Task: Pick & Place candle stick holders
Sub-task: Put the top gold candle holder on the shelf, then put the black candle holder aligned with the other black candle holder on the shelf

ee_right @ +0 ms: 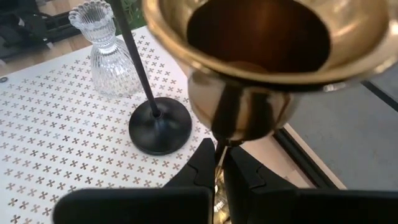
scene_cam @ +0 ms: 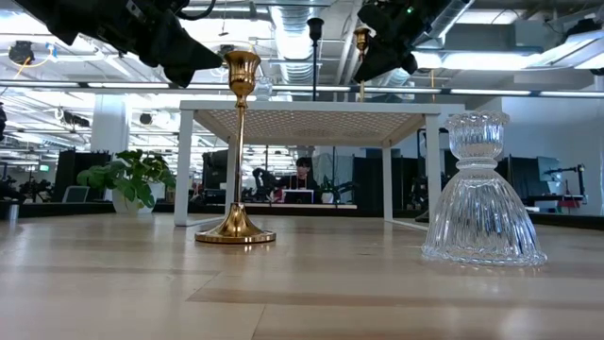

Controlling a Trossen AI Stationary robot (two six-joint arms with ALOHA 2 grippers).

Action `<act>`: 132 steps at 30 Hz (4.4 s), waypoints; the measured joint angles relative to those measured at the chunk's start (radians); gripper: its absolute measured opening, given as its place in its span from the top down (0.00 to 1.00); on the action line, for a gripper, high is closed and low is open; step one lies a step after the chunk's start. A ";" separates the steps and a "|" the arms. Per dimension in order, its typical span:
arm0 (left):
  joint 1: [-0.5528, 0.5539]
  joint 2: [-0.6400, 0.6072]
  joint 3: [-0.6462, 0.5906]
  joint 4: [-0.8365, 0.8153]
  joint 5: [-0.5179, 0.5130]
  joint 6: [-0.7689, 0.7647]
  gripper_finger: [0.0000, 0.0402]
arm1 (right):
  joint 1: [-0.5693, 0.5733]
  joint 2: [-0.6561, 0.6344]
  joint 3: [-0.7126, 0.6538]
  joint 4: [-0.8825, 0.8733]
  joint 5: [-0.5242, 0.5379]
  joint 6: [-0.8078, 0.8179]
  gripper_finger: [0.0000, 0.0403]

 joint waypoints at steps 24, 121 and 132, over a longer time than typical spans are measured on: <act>0.000 0.000 0.000 0.000 0.000 0.000 0.98 | 0.009 -0.085 -0.004 -0.164 -0.004 0.002 0.64; 0.000 0.000 0.000 0.000 0.000 0.000 0.98 | 0.424 -0.153 -0.917 0.441 0.803 0.606 0.59; 0.000 0.000 0.000 0.000 0.000 0.000 0.98 | 0.262 -0.109 -0.917 0.663 0.803 0.392 0.65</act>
